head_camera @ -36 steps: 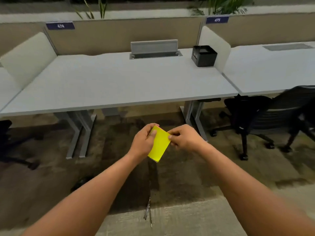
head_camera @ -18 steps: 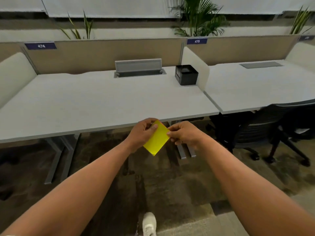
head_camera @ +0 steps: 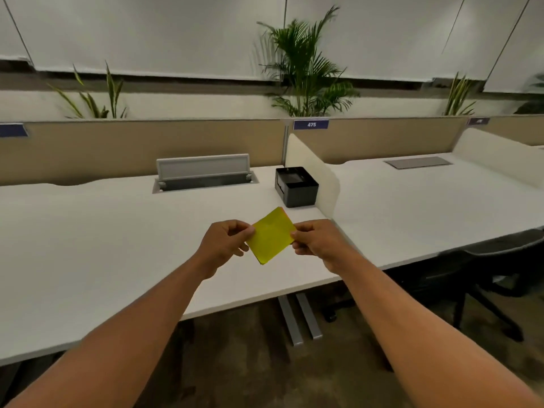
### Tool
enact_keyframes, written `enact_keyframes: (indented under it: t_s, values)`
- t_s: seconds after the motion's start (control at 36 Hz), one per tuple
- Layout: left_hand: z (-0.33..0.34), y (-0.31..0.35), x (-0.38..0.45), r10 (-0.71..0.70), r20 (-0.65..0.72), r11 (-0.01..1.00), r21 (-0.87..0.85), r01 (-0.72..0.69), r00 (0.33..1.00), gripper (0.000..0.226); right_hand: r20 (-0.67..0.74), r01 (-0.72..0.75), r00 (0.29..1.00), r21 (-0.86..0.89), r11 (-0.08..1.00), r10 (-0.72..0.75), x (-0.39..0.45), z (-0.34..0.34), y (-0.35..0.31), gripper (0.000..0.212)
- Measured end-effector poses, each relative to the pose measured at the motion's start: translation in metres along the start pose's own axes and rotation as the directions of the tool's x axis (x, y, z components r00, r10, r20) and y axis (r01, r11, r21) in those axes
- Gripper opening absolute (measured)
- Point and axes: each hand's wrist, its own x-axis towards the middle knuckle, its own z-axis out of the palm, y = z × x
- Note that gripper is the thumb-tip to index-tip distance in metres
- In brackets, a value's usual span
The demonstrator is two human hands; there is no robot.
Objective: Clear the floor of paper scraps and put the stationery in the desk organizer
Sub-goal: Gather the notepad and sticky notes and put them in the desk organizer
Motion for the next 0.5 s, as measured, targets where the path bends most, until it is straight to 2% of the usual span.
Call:
enact_keyframes:
  t_s: [0.17,0.36,0.5]
  values:
    - [0.012,0.000,0.069,0.069,-0.036,0.986,0.155,-0.062,0.997,0.020,0.045,-0.040,0.998,0.020,0.999,0.039,0.056,-0.020,-0.007,0.019]
    - [0.028,-0.015,0.138,0.078,-0.040,0.976,0.207,-0.068,0.996,0.018,0.122,-0.052,0.990,-0.144,0.988,0.070,0.122,-0.044,-0.004,0.021]
    - [0.041,-0.018,0.194,0.061,-0.049,0.976,0.211,-0.049,0.997,0.021,0.123,0.015,0.992,-0.225,0.974,0.013,0.179,-0.064,-0.004,0.018]
